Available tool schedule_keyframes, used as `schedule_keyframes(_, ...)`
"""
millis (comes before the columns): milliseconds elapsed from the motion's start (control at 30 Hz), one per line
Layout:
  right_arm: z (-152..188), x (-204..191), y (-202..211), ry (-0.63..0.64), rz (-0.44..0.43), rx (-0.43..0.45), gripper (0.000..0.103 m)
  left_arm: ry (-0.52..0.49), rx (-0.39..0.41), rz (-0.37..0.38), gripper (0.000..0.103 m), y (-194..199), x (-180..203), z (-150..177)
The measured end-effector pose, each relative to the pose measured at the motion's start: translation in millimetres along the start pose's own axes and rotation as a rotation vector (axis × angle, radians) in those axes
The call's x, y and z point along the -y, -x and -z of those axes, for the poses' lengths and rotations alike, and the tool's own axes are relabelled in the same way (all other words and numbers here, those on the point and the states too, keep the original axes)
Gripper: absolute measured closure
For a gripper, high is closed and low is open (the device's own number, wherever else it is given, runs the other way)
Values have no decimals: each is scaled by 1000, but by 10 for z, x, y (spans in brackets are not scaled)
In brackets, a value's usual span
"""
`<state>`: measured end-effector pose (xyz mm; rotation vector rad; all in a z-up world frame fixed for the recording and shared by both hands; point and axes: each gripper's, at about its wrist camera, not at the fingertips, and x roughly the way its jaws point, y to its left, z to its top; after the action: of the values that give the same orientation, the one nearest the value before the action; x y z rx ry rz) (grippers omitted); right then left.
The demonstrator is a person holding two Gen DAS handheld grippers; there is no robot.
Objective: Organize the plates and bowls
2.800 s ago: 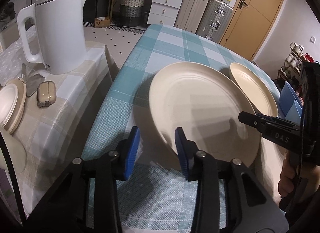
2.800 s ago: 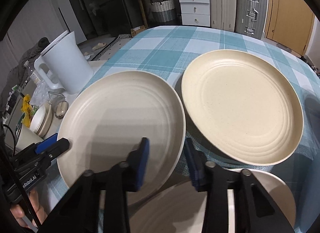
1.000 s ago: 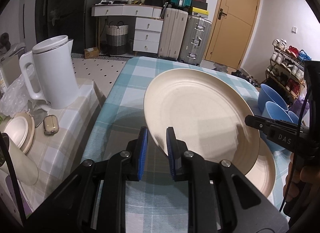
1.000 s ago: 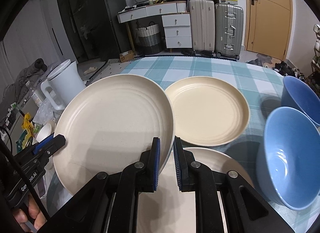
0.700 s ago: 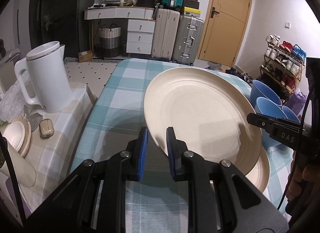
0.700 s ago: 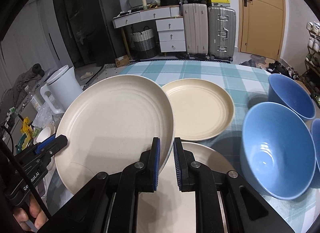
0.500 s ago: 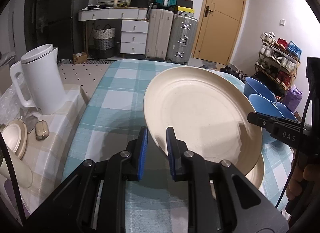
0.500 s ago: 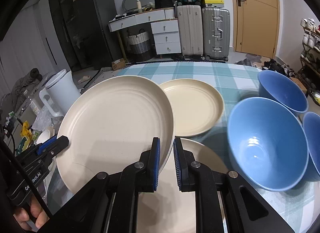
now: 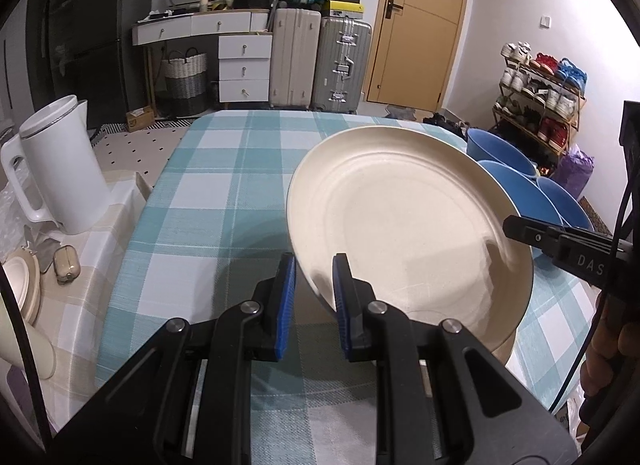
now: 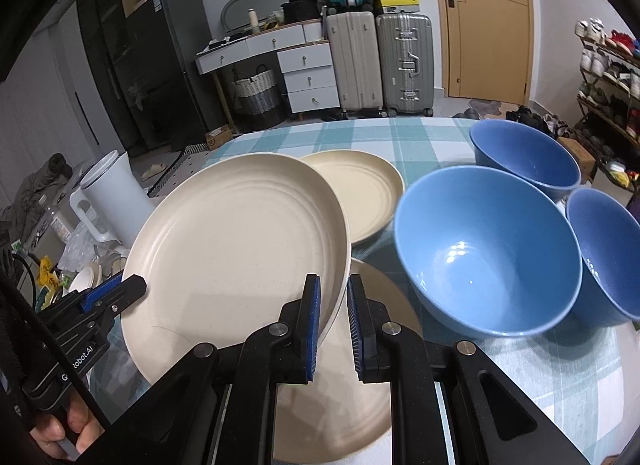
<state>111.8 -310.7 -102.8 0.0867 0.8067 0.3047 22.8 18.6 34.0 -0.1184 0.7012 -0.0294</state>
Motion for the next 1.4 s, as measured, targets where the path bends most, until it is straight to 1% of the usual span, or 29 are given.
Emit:
schedule_keyframes(200, 85, 41, 20, -23, 10, -11, 89, -10, -22, 13, 87, -67, 24, 35)
schedule_keyframes(467, 221, 113, 18, -46, 29, -26, 89, -47, -28, 5, 87, -110, 102, 83)
schedule_keyframes(767, 379, 207, -16, -65, 44, -59, 89, -78, -59, 10, 87, -211, 189, 165)
schedule_keyframes(1400, 585, 377, -85, -74, 78, -101, 89, -157, -118, -5, 87, -466, 373, 324)
